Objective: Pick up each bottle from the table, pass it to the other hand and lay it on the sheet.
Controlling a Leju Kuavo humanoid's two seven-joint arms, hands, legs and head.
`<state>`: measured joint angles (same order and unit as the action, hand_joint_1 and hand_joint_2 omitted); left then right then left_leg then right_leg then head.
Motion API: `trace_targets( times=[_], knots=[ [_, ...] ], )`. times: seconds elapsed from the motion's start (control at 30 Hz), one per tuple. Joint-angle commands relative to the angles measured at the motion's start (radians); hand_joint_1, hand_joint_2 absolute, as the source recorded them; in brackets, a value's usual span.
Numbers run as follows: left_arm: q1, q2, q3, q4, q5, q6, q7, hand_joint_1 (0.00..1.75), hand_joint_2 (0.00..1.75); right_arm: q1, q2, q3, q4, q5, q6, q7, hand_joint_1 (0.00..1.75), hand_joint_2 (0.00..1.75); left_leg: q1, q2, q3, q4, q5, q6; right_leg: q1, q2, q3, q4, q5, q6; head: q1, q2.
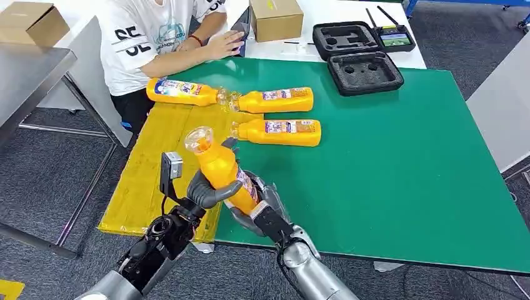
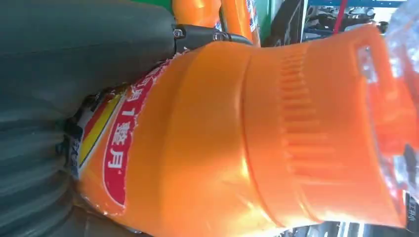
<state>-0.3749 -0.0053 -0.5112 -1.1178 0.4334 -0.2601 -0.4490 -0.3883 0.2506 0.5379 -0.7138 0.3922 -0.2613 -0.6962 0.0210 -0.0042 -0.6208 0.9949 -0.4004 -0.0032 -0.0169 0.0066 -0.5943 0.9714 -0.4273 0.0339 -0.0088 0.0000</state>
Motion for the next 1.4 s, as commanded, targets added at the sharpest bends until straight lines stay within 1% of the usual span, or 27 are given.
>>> trace_targets(
  times=[0.03,0.07,0.2,0.23,0.27,0.3,0.33,0.37,0.53,0.57,0.6,0.63,0.67,0.8,0.87,0.9,0.93,1.03,1.07,1.1,1.13,1.17,1.2,1.27,1.3,1.33,1.4],
  knots=[
    [-0.066,-0.007,-0.044,0.068,0.004,-0.01,-0.006,0.0,1.75,-0.055,-0.008,-0.034,0.082,-0.044,0.021,-0.002,1.75,1.75,0.0,-0.002,0.002,0.0,0.0,0.001,0.0,-0.002,0.002,0.0,-0.001,-0.001,0.0,0.0],
    [-0.059,-0.004,-0.044,0.063,0.002,-0.011,-0.011,0.0,1.75,-0.057,-0.014,-0.032,0.086,-0.04,0.014,-0.002,1.75,1.75,0.0,-0.002,0.004,0.001,-0.002,0.001,0.001,-0.003,0.005,0.0,-0.002,-0.001,0.0,0.0],
    [-0.061,-0.002,-0.052,0.075,-0.013,-0.03,-0.021,0.0,1.75,-0.059,-0.013,-0.013,0.093,-0.02,0.01,-0.002,1.75,1.75,0.0,-0.001,0.004,0.0,-0.001,0.001,0.0,-0.002,0.005,-0.001,-0.002,-0.001,0.0,0.0],
    [-0.064,-0.004,-0.052,0.081,-0.017,-0.038,-0.032,0.1,1.75,-0.063,-0.007,-0.012,0.099,-0.02,0.008,-0.002,1.75,1.75,0.0,-0.001,0.006,0.001,-0.003,0.002,0.001,-0.003,0.007,0.0,-0.003,-0.002,0.0,0.0],
    [-0.064,-0.004,-0.052,0.081,-0.017,-0.038,-0.032,1.4,1.75,-0.063,-0.007,-0.012,0.099,-0.02,0.008,-0.002,1.75,1.75,0.0,-0.001,0.005,0.0,-0.002,0.001,0.001,-0.002,0.005,0.0,-0.002,-0.001,0.0,0.0],
    [-0.066,-0.003,-0.053,0.083,-0.03,-0.034,-0.038,1.75,1.75,-0.071,0.0,-0.01,0.113,-0.018,0.009,-0.002,1.75,1.75,0.0,-0.001,0.004,0.0,-0.001,0.001,0.0,-0.002,0.004,0.0,-0.002,-0.001,0.0,0.0],
    [-0.067,-0.003,-0.052,0.083,-0.043,-0.026,-0.044,1.75,1.75,-0.077,0.003,-0.005,0.123,-0.012,0.002,-0.002,1.75,1.75,0.0,-0.001,0.006,0.001,-0.003,0.001,0.001,-0.002,0.007,0.0,-0.003,-0.002,0.0,0.0],
    [-0.066,-0.007,-0.044,0.081,-0.046,-0.02,-0.045,1.75,1.75,-0.083,0.005,-0.001,0.128,-0.012,0.001,-0.002,1.75,1.75,0.0,-0.001,0.004,0.0,-0.002,0.001,0.0,-0.001,0.004,0.0,-0.002,-0.001,0.0,0.0],
    [-0.064,-0.009,-0.028,0.079,-0.076,-0.005,-0.057,1.75,1.75,-0.096,0.005,0.009,0.134,-0.012,-0.019,-0.002,1.73,1.75,0.0,0.0,0.003,0.0,-0.001,0.001,0.0,-0.001,0.003,0.0,-0.001,-0.001,0.0,0.0],
    [-0.059,-0.01,-0.021,0.075,-0.085,0.002,-0.06,1.75,1.75,-0.095,0.003,0.007,0.123,-0.018,-0.032,-0.002,1.41,1.75,0.0,0.0,0.004,0.001,-0.002,0.001,0.001,-0.001,0.005,0.0,-0.002,-0.001,0.0,0.0],
    [-0.058,-0.01,-0.02,0.074,-0.087,0.004,-0.06,1.75,1.75,-0.095,0.002,0.008,0.119,-0.02,-0.034,-0.002,1.26,1.75,0.0,-0.001,0.003,0.0,-0.001,0.001,0.0,-0.001,0.004,0.0,-0.001,-0.001,0.0,0.0],
    [-0.056,-0.01,-0.017,0.072,-0.095,0.012,-0.061,1.75,1.75,-0.095,0.0,0.009,0.111,-0.025,-0.036,-0.002,0.3,1.75,0.0,0.0,0.003,0.001,-0.002,0.001,0.001,-0.001,0.004,0.0,-0.001,-0.001,0.0,0.0],
    [-0.055,-0.009,-0.017,0.071,-0.106,0.017,-0.062,1.75,1.75,-0.099,0.0,0.013,0.113,-0.018,-0.046,-0.002,0.0,1.75,0.0,0.0,0.006,0.001,-0.003,0.002,0.001,-0.001,0.007,0.0,-0.003,-0.002,0.0,0.0],
    [-0.053,-0.01,-0.013,0.068,-0.112,0.021,-0.063,1.75,1.75,-0.103,0.004,0.013,0.114,-0.013,-0.05,-0.002,0.0,1.75,0.0,0.0,0.004,0.0,-0.002,0.001,0.0,-0.001,0.004,0.0,-0.002,-0.001,0.0,0.0],
    [-0.054,-0.013,-0.006,0.072,-0.117,0.034,-0.062,1.75,1.75,-0.107,0.011,0.006,0.125,0.001,-0.069,-0.002,0.0,1.75,0.0,0.0,0.006,0.001,-0.003,0.002,0.001,-0.001,0.007,0.0,-0.003,-0.002,0.0,0.0],
    [-0.056,-0.014,-0.001,0.072,-0.124,0.048,-0.066,1.75,1.75,-0.108,0.011,0.004,0.127,0.008,-0.079,0.0,0.0,0.0,0.0,0.0,0.003,0.0,-0.001,0.001,0.0,-0.001,0.003,0.0,-0.001,-0.001,0.0,0.0],
    [-0.056,-0.013,0.006,0.071,-0.131,0.069,-0.073,1.75,1.75,-0.107,0.011,0.004,0.127,0.011,-0.088,0.002,0.0,0.0,0.0,0.0,0.005,0.0,-0.002,0.001,0.0,-0.001,0.005,0.0,-0.002,-0.001,0.0,0.0],
    [-0.069,0.001,0.034,0.043,-0.283,0.281,-0.149,1.75,1.75,-0.093,0.004,-0.001,0.072,0.03,-0.143,-0.002,0.0,0.0,0.0,0.0,0.008,0.001,-0.004,0.002,0.001,-0.001,0.009,0.0,-0.004,-0.002,0.0,0.0],
    [-0.085,0.009,0.058,0.038,-0.346,0.382,-0.172,1.75,1.75,-0.09,-0.002,-0.004,0.027,0.038,-0.174,-0.002,0.0,0.0,0.0,0.0,0.003,0.001,-0.002,0.001,0.001,-0.001,0.004,0.001,-0.002,-0.002,0.0,0.0],
    [-0.097,0.014,0.078,0.038,-0.375,0.433,-0.177,1.75,1.75,-0.086,-0.007,-0.007,-0.017,0.041,-0.193,-0.002,0.0,0.0,0.001,0.0,0.005,0.001,-0.003,0.001,0.001,-0.001,0.006,0.001,-0.003,-0.002,0.0,0.0],
    [-0.105,0.021,0.099,0.037,-0.404,0.475,-0.189,1.75,1.75,-0.073,-0.017,-0.01,-0.086,0.038,-0.2,0.0,0.0,0.0,0.001,0.0,0.002,0.002,-0.002,0.001,0.001,-0.001,0.003,0.001,-0.002,-0.002,0.0,0.0],
    [-0.105,0.03,0.128,0.029,-0.455,0.545,-0.205,1.75,1.75,-0.051,-0.034,-0.009,-0.185,0.028,-0.202,0.007,0.0,0.0,0.001,0.0,0.002,0.003,-0.003,0.001,0.002,-0.001,0.003,0.002,-0.002,-0.002,0.0,0.0],
    [-0.094,0.04,0.147,0.015,-0.482,0.58,-0.211,1.75,1.75,-0.035,-0.046,-0.004,-0.253,0.021,-0.203,0.01,0.0,0.0,0.0,0.0,0.001,0.002,-0.001,0.001,0.001,-0.001,0.001,0.002,-0.001,-0.001,0.0,0.0],
    [-0.06,0.063,0.184,-0.024,-0.556,0.665,-0.233,1.75,1.75,0.002,-0.068,0.009,-0.389,-0.025,-0.187,0.013,0.0,0.0,0.001,0.001,0.004,0.003,-0.003,0.001,0.002,0.0,0.005,0.002,-0.003,-0.002,0.0,0.0],
    [-0.053,0.07,0.187,-0.029,-0.555,0.664,-0.23,1.75,1.75,0.008,-0.07,0.013,-0.408,-0.026,-0.186,0.015,0.0,0.0,0.0,0.001,0.001,0.0,-0.001,0.001,0.0,0.0,0.001,0.001,-0.001,-0.001,0.0,0.0],
    [-0.044,0.071,0.198,-0.039,-0.581,0.692,-0.24,1.75,1.75,0.016,-0.075,0.021,-0.436,-0.035,-0.185,0.018,0.0,0.0,0.001,0.002,0.004,0.001,-0.003,0.001,0.001,0.001,0.004,0.001,-0.002,-0.002,0.0,0.0],
    [-0.037,0.072,0.218,-0.039,-0.63,0.76,-0.241,1.75,1.75,0.025,-0.08,0.04,-0.497,-0.068,-0.205,-0.002,0.0,0.0,0.0,0.001,0.003,0.0,-0.001,0.001,0.0,0.001,0.003,0.0,-0.001,-0.001,0.0,0.0]
  ],
)
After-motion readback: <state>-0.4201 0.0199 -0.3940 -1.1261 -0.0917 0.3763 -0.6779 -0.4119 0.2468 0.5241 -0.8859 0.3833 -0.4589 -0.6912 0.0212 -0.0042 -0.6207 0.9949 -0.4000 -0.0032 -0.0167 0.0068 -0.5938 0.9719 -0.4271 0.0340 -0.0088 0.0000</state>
